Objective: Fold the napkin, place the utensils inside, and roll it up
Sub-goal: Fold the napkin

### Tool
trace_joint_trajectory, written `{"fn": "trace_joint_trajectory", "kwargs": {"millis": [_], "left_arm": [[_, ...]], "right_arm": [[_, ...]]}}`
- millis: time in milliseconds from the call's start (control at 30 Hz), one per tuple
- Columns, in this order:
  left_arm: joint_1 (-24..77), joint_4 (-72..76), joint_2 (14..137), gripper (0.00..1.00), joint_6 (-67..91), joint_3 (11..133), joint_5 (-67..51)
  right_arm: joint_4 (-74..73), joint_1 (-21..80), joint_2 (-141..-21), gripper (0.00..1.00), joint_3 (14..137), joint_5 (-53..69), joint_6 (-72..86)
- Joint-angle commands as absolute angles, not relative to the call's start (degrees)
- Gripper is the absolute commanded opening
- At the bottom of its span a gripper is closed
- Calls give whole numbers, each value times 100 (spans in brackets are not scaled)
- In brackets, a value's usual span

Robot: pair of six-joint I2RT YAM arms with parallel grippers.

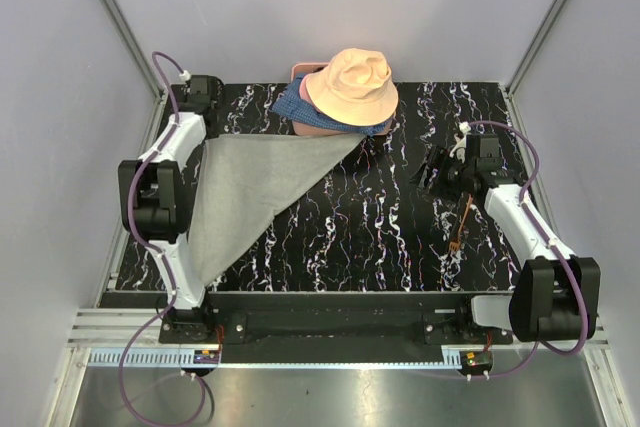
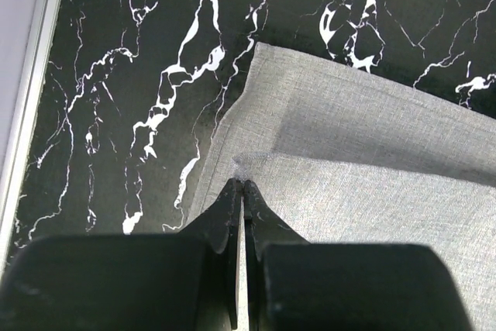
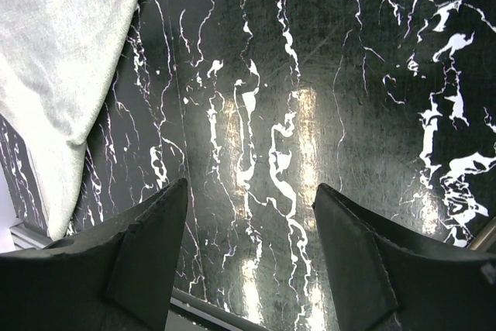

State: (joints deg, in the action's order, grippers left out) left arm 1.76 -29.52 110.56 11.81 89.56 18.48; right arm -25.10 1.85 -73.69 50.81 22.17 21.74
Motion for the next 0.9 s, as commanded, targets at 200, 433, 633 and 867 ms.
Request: {"fn": "trace_joint_trajectory", "kwargs": {"millis": [200, 433, 633, 867], "left_arm": [[123, -3506, 11601, 0, 800, 10045, 1776], [97, -3682, 11803, 0, 730, 10424, 1758], [44, -3770, 11953, 0, 738, 10678, 1749], [18, -3797, 12172, 45, 686, 11029, 1749]], "right_arm": [[-2382, 176, -7409, 75, 5405, 2373, 2074], [-2382, 167, -7427, 75, 5493, 2382, 2100], [-2382, 176, -7444, 75, 5467, 2364, 2118], [-2373, 167, -7436, 76, 5388, 2373, 2145]]}}
